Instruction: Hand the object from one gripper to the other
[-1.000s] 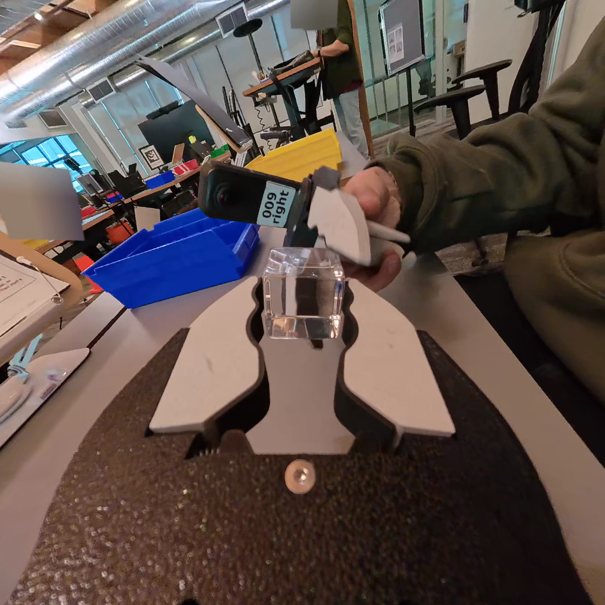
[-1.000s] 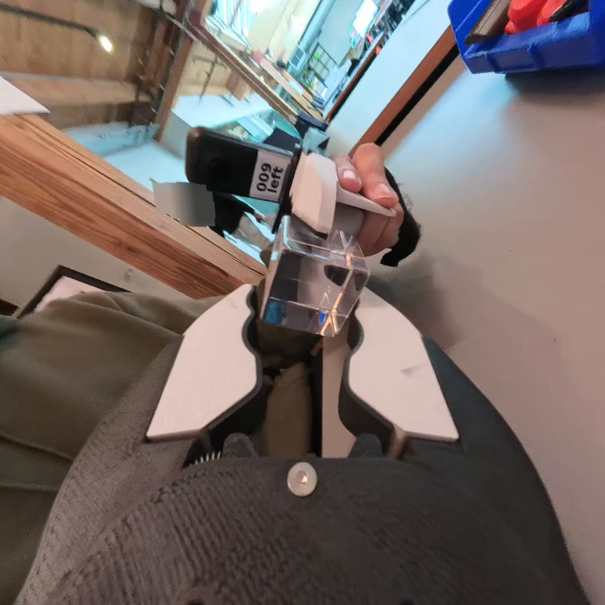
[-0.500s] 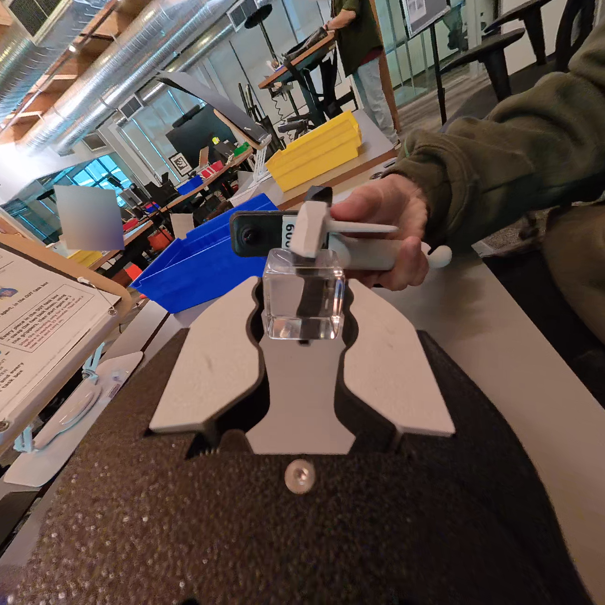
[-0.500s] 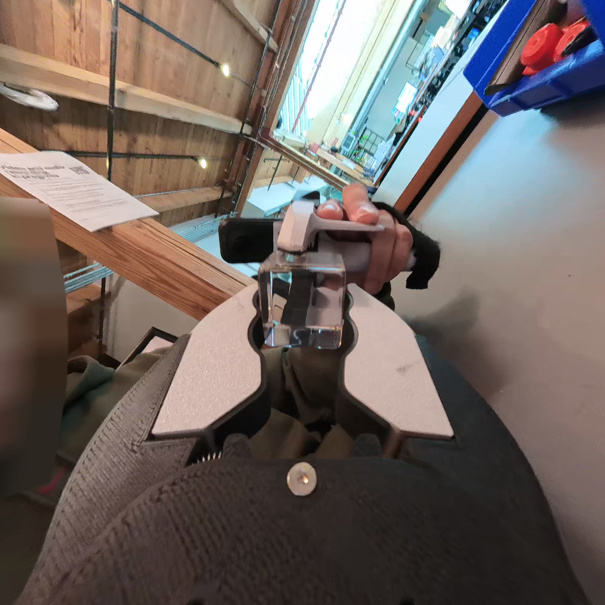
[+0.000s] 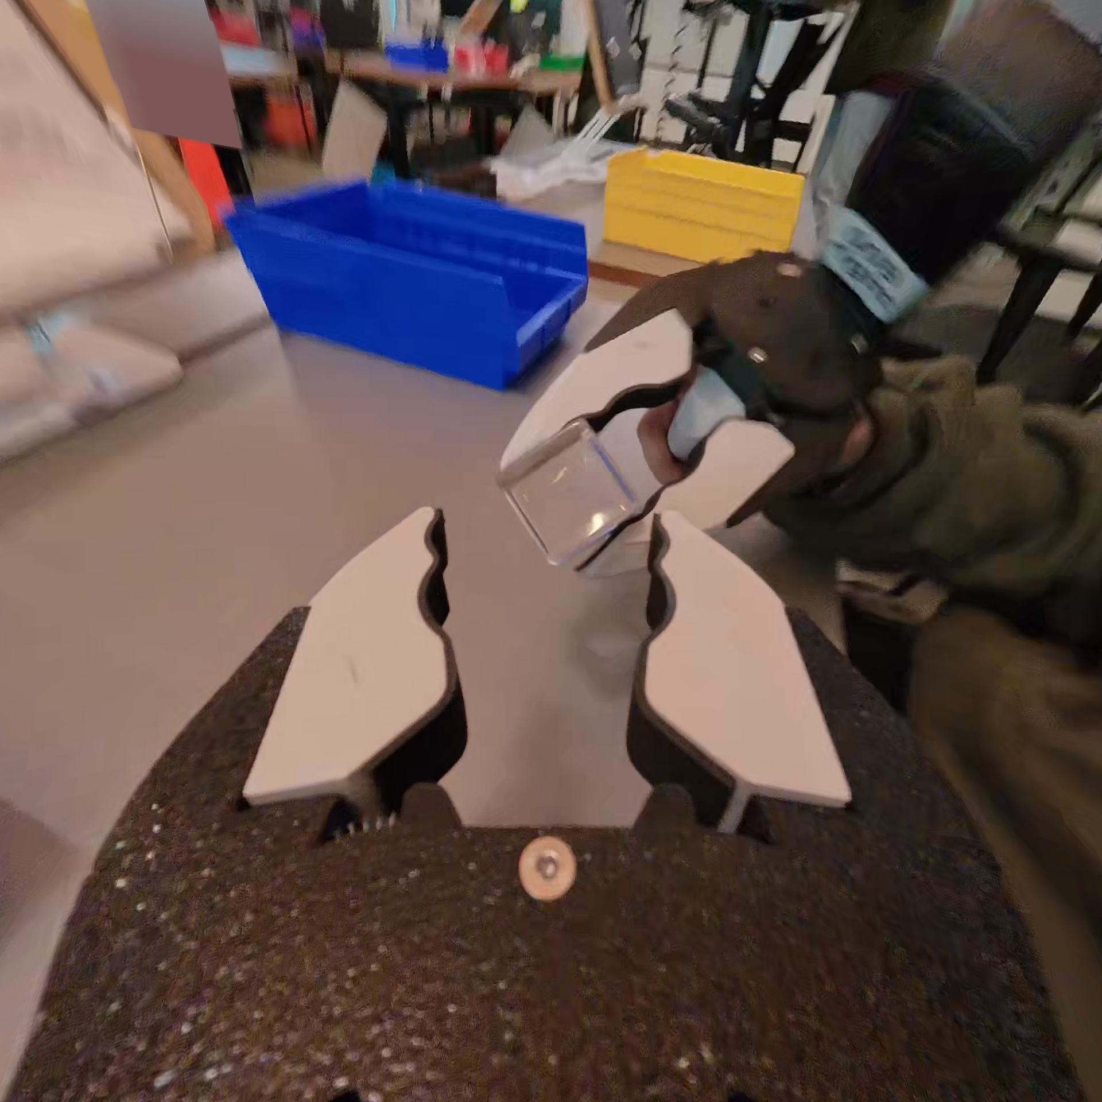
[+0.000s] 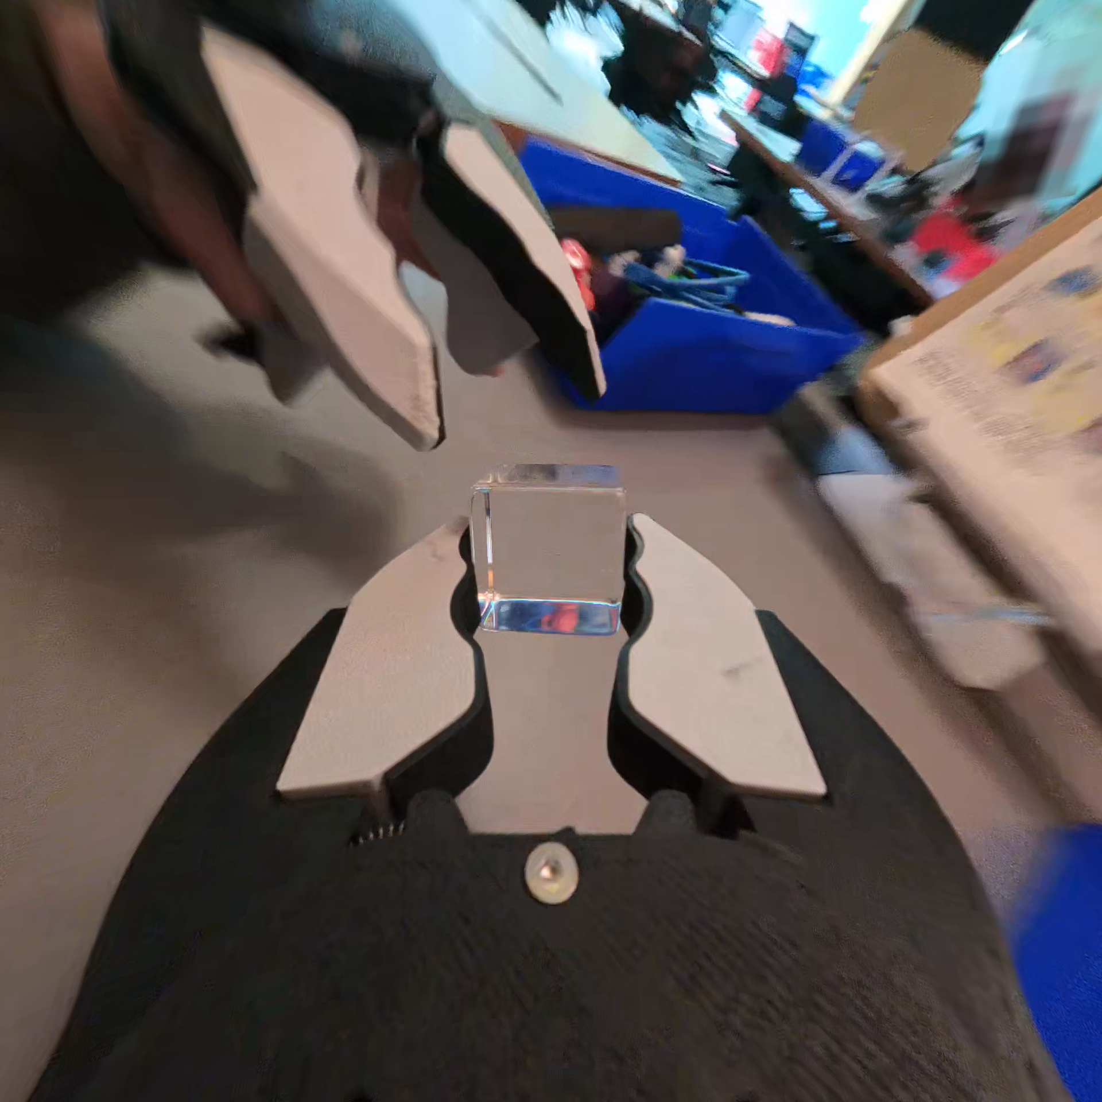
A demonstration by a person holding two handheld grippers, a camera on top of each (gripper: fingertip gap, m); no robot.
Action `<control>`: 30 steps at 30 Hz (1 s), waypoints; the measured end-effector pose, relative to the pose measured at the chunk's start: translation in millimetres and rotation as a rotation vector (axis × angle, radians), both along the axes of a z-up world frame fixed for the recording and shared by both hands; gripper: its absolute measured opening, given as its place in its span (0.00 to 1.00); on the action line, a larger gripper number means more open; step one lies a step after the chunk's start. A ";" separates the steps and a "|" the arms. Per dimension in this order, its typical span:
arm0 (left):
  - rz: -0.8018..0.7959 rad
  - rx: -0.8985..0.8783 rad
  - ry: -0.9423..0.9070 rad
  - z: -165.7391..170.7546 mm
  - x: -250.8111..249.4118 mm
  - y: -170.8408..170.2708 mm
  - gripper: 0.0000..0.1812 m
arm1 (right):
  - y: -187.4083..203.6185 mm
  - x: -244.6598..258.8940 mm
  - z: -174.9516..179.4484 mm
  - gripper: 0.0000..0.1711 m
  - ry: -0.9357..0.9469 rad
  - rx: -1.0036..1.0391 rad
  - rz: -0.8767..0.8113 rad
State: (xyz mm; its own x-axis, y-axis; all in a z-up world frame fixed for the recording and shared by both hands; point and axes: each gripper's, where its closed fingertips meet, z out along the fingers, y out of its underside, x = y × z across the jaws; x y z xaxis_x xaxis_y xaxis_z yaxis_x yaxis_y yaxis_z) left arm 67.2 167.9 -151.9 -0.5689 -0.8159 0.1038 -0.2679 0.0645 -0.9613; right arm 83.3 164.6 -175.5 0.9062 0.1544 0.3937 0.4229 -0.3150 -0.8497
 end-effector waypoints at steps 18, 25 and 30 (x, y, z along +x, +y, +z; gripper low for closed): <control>-0.133 -0.188 0.169 -19.1 -2.1 -20.6 0.24 | -1.4 -25.2 7.6 0.33 -0.339 -0.030 0.028; -0.305 -0.379 -0.030 20.8 -23.0 -12.2 0.25 | -9.5 -42.1 50.0 0.40 0.585 0.174 0.220; -0.294 -0.362 -0.092 27.1 -23.5 -10.5 0.25 | -2.3 -47.4 44.0 0.24 0.680 0.166 0.227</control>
